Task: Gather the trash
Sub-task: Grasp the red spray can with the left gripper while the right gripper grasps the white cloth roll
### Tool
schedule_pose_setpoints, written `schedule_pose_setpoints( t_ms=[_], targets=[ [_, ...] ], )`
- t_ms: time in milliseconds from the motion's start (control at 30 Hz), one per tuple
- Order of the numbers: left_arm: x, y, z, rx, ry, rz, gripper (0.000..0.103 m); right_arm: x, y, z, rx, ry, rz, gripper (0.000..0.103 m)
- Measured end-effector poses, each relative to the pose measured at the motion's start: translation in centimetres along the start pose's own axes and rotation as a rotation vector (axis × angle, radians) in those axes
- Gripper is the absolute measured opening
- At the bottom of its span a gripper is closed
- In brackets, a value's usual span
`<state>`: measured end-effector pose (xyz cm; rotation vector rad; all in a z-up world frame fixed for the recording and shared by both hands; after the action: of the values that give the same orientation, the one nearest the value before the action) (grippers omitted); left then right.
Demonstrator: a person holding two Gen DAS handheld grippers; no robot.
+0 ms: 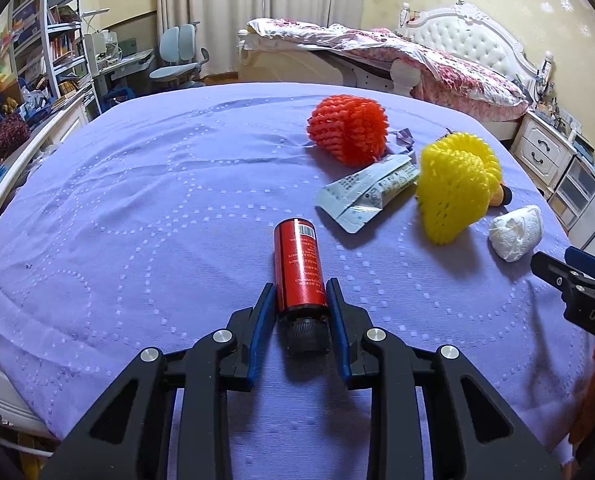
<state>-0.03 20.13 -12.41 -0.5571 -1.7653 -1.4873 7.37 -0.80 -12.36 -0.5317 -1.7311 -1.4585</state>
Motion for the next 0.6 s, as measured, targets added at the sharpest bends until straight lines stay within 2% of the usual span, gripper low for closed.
schedule_pose_setpoints(
  t_ms=[300,600],
  targets=[
    [-0.2,0.3,1.7,0.022,0.017,-0.006,0.029,-2.6,2.3,-1.3,-0.023,-0.043,0.009,0.076],
    [-0.5,1.3,3.4,0.051,0.027,-0.009,0.029,-1.3,2.9,-2.5,-0.077,-0.035,-0.020,0.076]
  ],
)
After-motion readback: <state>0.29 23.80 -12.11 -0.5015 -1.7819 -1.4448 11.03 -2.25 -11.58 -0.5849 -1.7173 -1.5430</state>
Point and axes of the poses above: each gripper's, at about its wrist camera, not at the fingertips, and x roughly against the way its jaws point, z to its left, y to its top, the point moved 5 cm from there along -x, roughly the way its jaws point, and after that the axes turned 2 degrees about z, right-handed, at the moved point
